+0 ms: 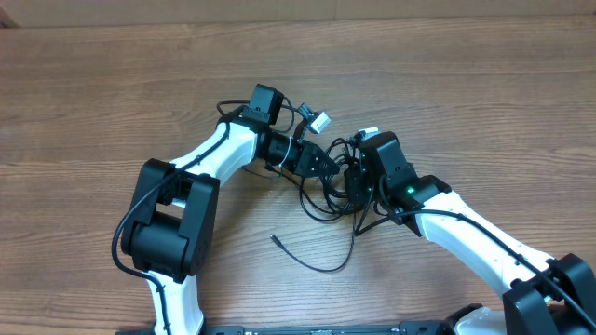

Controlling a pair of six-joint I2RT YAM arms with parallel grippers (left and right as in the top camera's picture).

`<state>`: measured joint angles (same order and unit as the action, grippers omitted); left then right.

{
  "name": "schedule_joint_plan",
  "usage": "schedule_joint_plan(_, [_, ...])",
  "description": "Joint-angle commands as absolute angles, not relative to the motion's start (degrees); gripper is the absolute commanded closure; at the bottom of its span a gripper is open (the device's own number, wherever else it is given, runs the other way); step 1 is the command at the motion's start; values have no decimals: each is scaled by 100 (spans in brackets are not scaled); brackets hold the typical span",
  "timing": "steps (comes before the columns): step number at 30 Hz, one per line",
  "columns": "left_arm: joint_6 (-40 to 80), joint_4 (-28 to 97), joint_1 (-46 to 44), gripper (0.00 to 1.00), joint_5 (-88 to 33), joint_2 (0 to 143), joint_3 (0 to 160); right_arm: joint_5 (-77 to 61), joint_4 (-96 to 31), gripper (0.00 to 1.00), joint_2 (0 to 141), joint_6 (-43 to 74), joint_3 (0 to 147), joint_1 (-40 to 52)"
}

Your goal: Untangle cables

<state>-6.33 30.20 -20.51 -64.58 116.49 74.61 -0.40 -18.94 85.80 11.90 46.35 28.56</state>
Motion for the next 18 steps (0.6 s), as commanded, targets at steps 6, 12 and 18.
schedule_joint_plan(6, [-620,3017,-2064,96,-6775,11690,7432,56,-1769,80,8595,864,4727,2882])
schedule_joint_plan(12, [-735,3037,-2064,96,-7067,11690,7432,438,-1835,78,8595,843,4724,2882])
schedule_joint_plan(18, [-821,3103,-2064,96,-7157,11690,7432,478,-1874,82,8595,849,4724,2882])
